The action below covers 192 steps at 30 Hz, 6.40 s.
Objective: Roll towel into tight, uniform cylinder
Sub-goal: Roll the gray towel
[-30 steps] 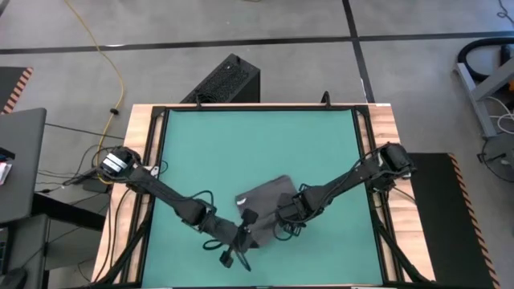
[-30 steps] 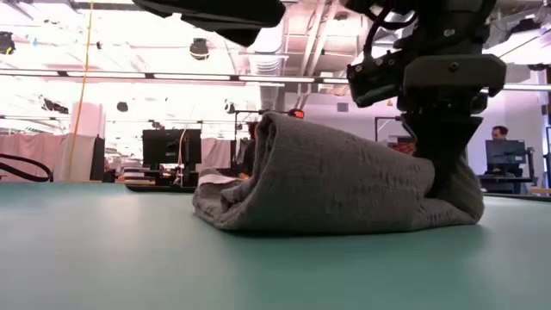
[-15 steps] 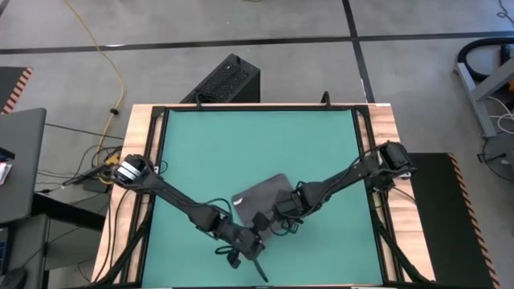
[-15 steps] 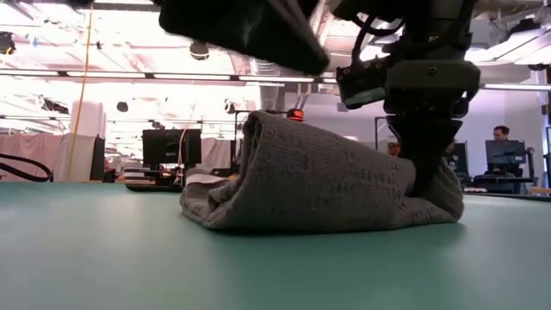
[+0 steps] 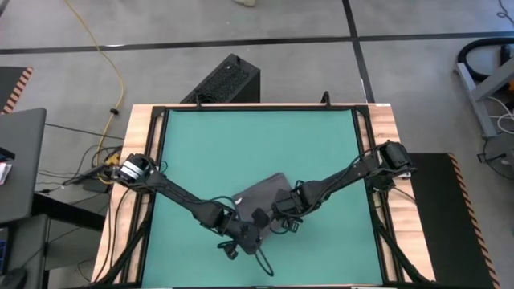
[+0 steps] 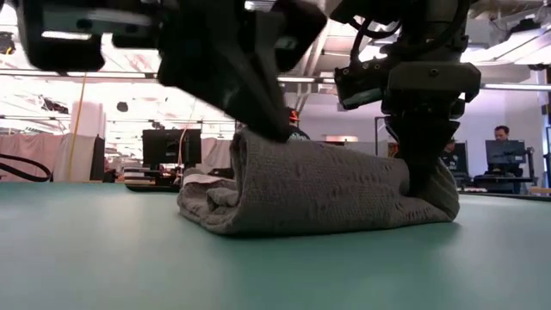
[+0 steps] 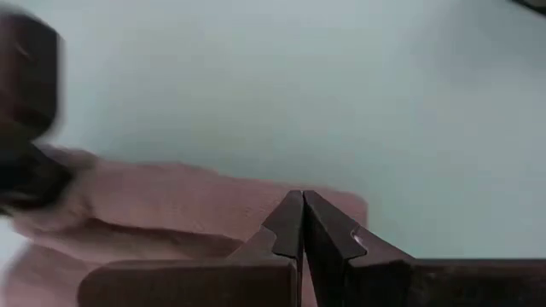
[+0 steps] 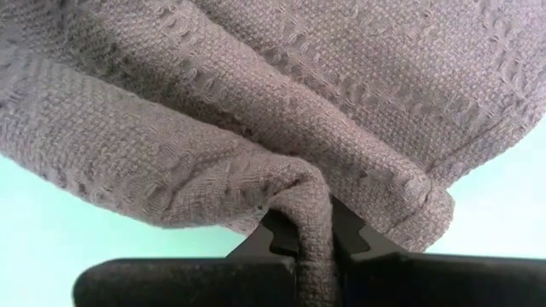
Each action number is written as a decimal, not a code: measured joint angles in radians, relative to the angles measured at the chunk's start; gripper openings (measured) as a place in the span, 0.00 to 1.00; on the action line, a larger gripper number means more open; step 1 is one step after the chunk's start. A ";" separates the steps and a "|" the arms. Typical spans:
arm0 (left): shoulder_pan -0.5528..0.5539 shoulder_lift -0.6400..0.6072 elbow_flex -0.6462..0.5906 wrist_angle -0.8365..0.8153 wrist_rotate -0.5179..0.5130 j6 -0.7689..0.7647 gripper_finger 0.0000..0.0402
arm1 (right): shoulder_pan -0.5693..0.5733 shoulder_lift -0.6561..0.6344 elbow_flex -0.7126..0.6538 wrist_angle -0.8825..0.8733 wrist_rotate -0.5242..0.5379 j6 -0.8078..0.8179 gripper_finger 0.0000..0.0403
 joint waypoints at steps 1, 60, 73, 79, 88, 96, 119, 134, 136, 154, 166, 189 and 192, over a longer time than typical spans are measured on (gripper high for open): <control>0.000 0.000 0.000 0.018 -0.016 0.012 0.00 | 0.000 0.000 0.000 0.002 0.000 -0.002 0.08; 0.104 0.058 -0.111 -0.085 -0.015 -0.044 0.00 | 0.184 -0.205 0.000 -0.324 0.416 -0.094 0.33; 0.104 0.057 -0.112 -0.090 0.000 -0.044 0.00 | 0.231 -0.418 -0.334 0.348 0.505 -0.513 0.04; 0.104 0.057 -0.112 -0.098 0.018 -0.039 0.00 | 0.166 -0.456 -0.504 0.690 0.410 -0.573 0.06; 0.104 0.057 -0.112 -0.100 0.023 -0.043 0.00 | 0.056 -0.366 -0.605 0.891 0.276 -0.631 0.03; 0.103 0.056 -0.112 -0.110 0.051 -0.066 0.00 | -0.010 -0.202 -0.605 0.988 0.176 -0.617 0.04; 0.092 -0.035 -0.189 -0.230 0.019 -0.070 0.00 | 0.260 0.035 -0.604 1.356 0.287 0.000 0.04; 0.137 -0.039 -0.305 0.024 0.052 -0.041 0.00 | 0.381 -0.244 -0.609 1.186 0.546 -0.240 0.05; 0.138 -0.039 -0.304 0.021 0.058 -0.047 0.00 | 0.394 -0.307 -0.608 1.162 0.514 -0.355 0.08; 0.139 -0.039 -0.304 0.021 0.051 -0.096 0.00 | 0.441 -0.103 -0.258 0.624 0.438 -0.911 0.73; 0.140 -0.039 -0.304 0.025 0.066 -0.069 0.00 | 0.427 0.097 -0.161 0.496 0.576 -0.803 0.72; 0.142 -0.034 -0.291 0.060 0.210 -0.133 0.00 | 0.413 0.061 -0.144 0.349 0.536 -0.328 0.12; 0.142 -0.031 -0.271 0.058 0.270 -0.151 0.00 | 0.422 -0.005 -0.139 0.328 0.520 -0.236 0.12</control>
